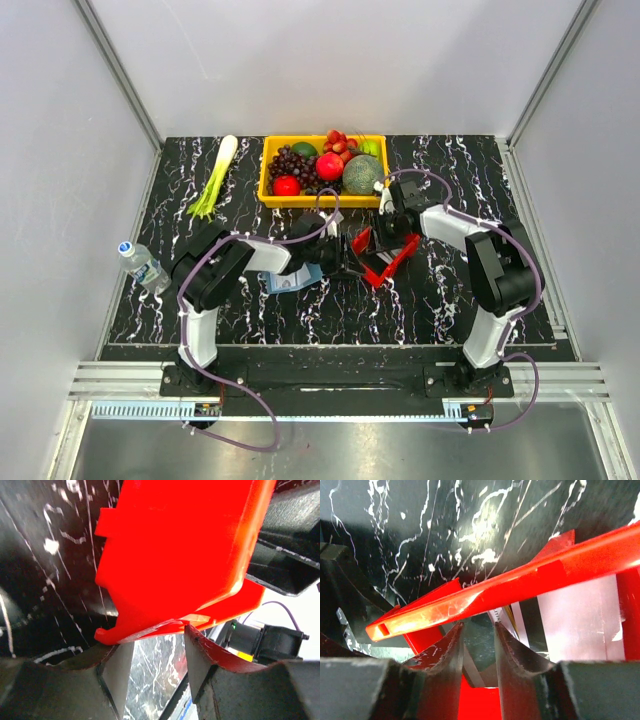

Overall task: Put the credit cards into the card holder
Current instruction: Pick up the credit card from the storage box.

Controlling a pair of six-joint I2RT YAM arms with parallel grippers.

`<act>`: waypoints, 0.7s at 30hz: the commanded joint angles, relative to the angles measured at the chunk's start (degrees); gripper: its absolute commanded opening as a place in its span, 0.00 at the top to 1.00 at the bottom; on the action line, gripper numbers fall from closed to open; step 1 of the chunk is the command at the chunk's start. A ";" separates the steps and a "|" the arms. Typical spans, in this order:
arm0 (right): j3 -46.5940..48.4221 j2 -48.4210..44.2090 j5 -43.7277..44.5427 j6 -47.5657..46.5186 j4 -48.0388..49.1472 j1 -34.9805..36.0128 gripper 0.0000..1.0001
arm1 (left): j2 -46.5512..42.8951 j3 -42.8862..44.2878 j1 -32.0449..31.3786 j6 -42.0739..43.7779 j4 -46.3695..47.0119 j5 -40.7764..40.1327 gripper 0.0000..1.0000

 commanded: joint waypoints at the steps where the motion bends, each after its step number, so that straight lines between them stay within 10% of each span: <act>1: -4.15 -1.40 -3.54 3.04 -13.79 3.22 0.65 | -2.58 -0.82 0.64 0.33 3.22 -3.81 0.52; 21: -0.80 -6.41 -15.14 0.85 -14.32 3.22 0.86 | -2.05 2.44 0.64 1.30 1.28 -5.31 0.53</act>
